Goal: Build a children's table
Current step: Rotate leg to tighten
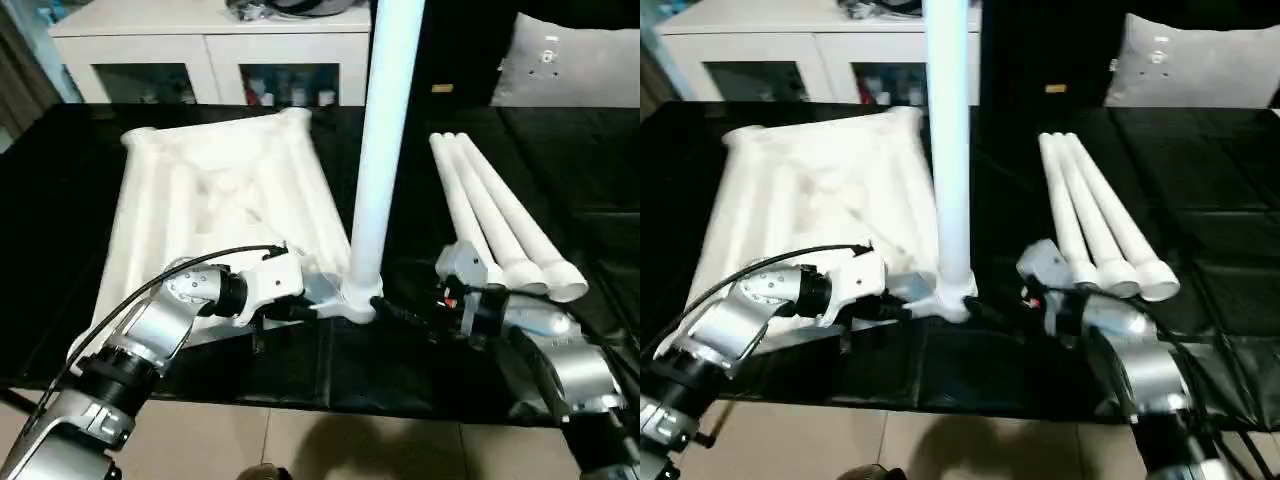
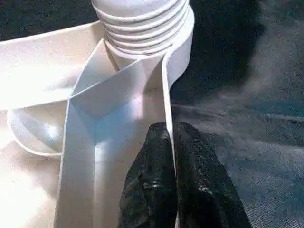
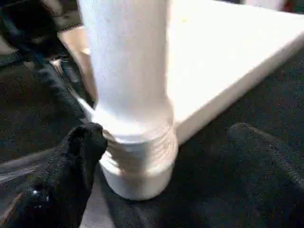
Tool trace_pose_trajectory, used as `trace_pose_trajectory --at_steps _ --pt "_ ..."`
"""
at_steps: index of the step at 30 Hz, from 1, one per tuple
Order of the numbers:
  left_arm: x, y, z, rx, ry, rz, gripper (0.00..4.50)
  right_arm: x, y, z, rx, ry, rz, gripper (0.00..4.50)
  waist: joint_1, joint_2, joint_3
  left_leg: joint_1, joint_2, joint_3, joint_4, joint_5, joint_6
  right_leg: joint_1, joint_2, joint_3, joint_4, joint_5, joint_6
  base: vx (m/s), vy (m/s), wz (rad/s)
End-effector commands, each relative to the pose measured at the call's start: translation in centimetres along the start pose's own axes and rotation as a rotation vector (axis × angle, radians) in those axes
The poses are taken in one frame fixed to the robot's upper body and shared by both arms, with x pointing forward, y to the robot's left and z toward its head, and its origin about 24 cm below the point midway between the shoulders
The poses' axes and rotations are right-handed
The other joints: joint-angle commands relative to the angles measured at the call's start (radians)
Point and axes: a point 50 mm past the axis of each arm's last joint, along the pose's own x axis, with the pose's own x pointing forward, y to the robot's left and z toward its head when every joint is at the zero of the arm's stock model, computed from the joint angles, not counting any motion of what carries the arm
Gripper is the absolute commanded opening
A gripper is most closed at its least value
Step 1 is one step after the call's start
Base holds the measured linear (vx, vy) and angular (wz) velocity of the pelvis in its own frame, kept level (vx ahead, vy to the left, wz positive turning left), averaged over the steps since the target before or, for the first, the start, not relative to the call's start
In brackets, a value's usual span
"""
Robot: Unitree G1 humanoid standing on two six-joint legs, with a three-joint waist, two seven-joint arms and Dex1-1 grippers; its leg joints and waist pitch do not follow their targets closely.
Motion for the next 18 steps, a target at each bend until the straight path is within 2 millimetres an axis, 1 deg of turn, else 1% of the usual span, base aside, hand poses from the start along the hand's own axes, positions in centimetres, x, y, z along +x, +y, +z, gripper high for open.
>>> trace_pose_trajectory --at_steps 1,2,3,4,5,7,8,10,11,12,13,14,17,18 --pt "0.8 -0.8 -0.1 0.076 0.059 -0.128 0.00 0.7 0.3 0.9 -0.032 0.010 0.090 4.46 -0.001 -0.002 -0.068 0.021 0.066 -0.024 -0.048 -0.116 0.085 0.038 -0.076 0.028 -0.052 0.131 -0.277 0.000 0.000 0.00" --pt "0.8 -0.8 -0.1 0.087 0.061 -0.143 0.00 1.0 0.7 0.9 -0.031 0.024 0.148 4.46 0.000 -0.002 -0.067 0.022 0.068 -0.023 -0.049 -0.127 0.081 0.037 -0.077 0.028 -0.052 0.117 -0.278 0.000 0.000 0.00" --pt "0.9 -0.8 0.0 0.094 0.060 -0.150 0.00 1.2 0.7 0.9 -0.036 0.032 0.168 4.46 0.000 -0.001 -0.066 0.021 0.068 -0.024 -0.049 -0.135 0.078 0.036 -0.078 0.028 -0.052 0.106 -0.279 0.000 0.000 0.00" --pt "0.9 -0.7 0.0 0.102 0.060 -0.156 0.00 1.4 0.8 0.9 -0.042 0.039 0.181 4.46 0.001 -0.001 -0.067 0.024 0.070 -0.023 -0.050 -0.152 0.071 0.034 -0.080 0.028 -0.053 0.088 -0.281 0.000 0.000 0.00" --pt "0.9 -0.7 0.0 0.102 0.060 -0.156 0.00 1.4 0.8 0.9 -0.042 0.039 0.181 4.46 0.001 -0.001 -0.067 0.023 0.070 -0.024 -0.050 -0.153 0.068 0.035 -0.080 0.029 -0.053 0.085 -0.282 0.000 0.000 0.00" --pt "1.0 -0.7 0.1 0.111 0.060 -0.164 0.00 1.7 0.8 0.8 -0.032 0.044 0.199 4.46 0.007 -0.004 -0.067 0.024 0.071 -0.023 -0.050 -0.155 0.062 0.034 -0.082 0.030 -0.053 0.077 -0.281 0.000 0.000 0.00" --pt "1.0 -0.7 0.2 0.116 0.059 -0.169 0.00 1.8 0.7 0.8 -0.032 0.051 0.203 4.46 0.009 -0.003 -0.067 0.024 0.071 -0.023 -0.050 -0.153 0.059 0.033 -0.082 0.030 -0.053 0.074 -0.281 0.000 0.000 0.00" --pt "1.1 -0.6 0.3 0.125 0.056 -0.177 0.00 2.1 0.6 0.7 -0.028 0.062 0.208 4.19 0.009 -0.003 -0.066 0.022 0.068 -0.022 -0.050 -0.160 0.052 0.032 -0.082 0.030 -0.053 0.056 -0.281 0.000 0.000 0.00" --pt "1.1 -0.6 0.3 0.131 0.054 -0.183 0.00 2.2 0.5 0.7 -0.014 0.065 0.214 4.19 0.010 -0.004 -0.066 0.022 0.068 -0.022 -0.050 -0.171 0.046 0.032 -0.082 0.031 -0.054 0.036 -0.279 0.000 0.000 0.00" --pt "1.2 -0.6 0.3 0.132 0.053 -0.185 0.00 2.2 0.4 0.7 -0.010 0.066 0.216 3.99 0.011 -0.004 -0.065 0.023 0.069 -0.022 -0.050 -0.175 0.043 0.032 -0.082 0.032 -0.055 0.025 -0.275 0.000 0.000 0.00" --pt "1.2 -0.6 0.3 0.132 0.053 -0.185 0.00 2.2 0.4 0.7 -0.009 0.066 0.216 3.99 0.011 -0.004 -0.064 0.023 0.068 -0.022 -0.051 -0.179 0.042 0.031 -0.082 0.032 -0.055 0.018 -0.274 0.000 0.000 0.00" --pt "1.2 -0.6 0.3 0.134 0.052 -0.189 0.00 2.2 0.4 0.7 -0.004 0.068 0.223 3.87 0.011 -0.004 -0.065 0.023 0.069 -0.022 -0.051 -0.182 0.039 0.032 -0.083 0.033 -0.056 0.011 -0.271 0.000 0.000 0.00" --pt "1.2 -0.5 0.3 0.138 0.050 -0.194 0.00 2.2 0.4 0.7 0.008 0.072 0.236 3.67 0.012 -0.003 -0.068 0.022 0.069 -0.023 -0.049 -0.166 0.041 0.032 -0.083 0.032 -0.053 0.035 -0.271 0.000 0.000 0.00" --pt "1.2 -0.5 0.3 0.139 0.050 -0.195 0.00 2.2 0.4 0.6 0.013 0.073 0.240 3.44 0.012 -0.004 -0.069 0.021 0.068 -0.022 -0.047 -0.151 0.048 0.032 -0.082 0.031 -0.050 0.067 -0.276 0.000 0.000 0.00"
